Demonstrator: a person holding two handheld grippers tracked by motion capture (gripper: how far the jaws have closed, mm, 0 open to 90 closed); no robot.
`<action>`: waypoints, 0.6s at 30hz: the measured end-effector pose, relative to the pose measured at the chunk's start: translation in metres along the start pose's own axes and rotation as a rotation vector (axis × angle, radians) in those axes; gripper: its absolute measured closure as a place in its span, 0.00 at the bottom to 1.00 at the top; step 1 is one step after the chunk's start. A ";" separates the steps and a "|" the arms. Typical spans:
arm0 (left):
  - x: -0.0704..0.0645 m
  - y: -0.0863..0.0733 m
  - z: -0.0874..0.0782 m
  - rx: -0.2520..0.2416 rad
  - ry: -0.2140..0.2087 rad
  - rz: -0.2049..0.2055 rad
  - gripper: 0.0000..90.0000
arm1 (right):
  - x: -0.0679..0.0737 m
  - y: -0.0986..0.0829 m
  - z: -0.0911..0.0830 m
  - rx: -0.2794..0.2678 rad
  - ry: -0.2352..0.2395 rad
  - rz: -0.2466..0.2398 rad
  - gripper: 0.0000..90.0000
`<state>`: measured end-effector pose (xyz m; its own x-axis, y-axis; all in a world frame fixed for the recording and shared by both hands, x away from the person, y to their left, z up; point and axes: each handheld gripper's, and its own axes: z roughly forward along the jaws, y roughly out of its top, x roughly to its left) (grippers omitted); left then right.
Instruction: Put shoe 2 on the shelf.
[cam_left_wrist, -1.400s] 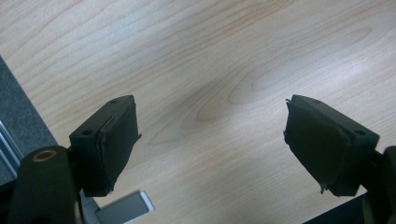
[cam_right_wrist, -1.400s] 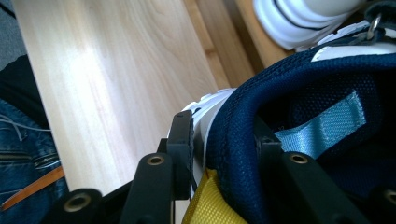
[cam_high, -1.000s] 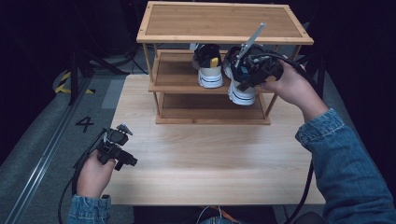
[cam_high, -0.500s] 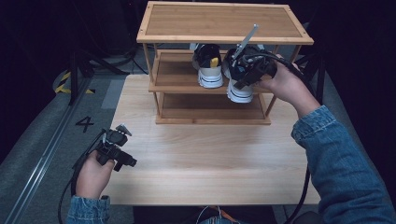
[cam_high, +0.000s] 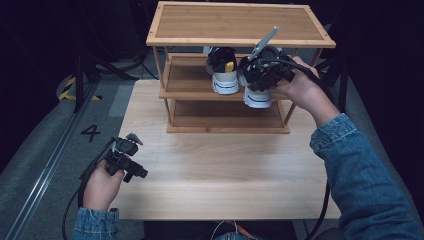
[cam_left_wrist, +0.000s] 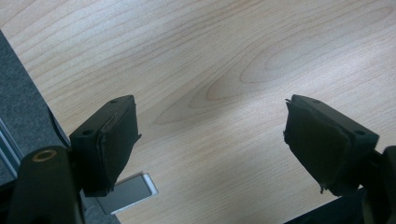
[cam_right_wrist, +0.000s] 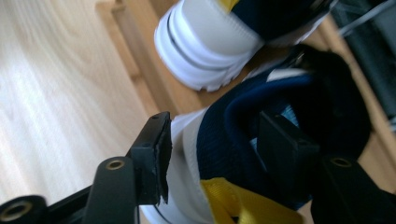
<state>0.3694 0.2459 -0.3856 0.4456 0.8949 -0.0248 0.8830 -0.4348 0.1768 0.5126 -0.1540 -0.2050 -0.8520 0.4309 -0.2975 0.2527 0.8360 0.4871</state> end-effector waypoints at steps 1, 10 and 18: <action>0.000 0.001 0.000 0.001 0.003 0.004 0.20 | 0.001 0.000 -0.004 -0.021 -0.011 0.004 0.48; -0.002 0.011 0.001 -0.003 -0.002 0.027 0.20 | 0.003 -0.008 -0.038 -0.134 -0.091 0.056 0.46; -0.008 0.026 0.005 0.003 -0.002 0.068 0.20 | 0.007 -0.033 -0.066 -0.181 -0.137 0.132 0.52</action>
<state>0.3896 0.2273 -0.3855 0.5051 0.8629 -0.0149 0.8510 -0.4952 0.1748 0.4683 -0.2011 -0.1683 -0.7441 0.5843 -0.3238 0.2607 0.7003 0.6646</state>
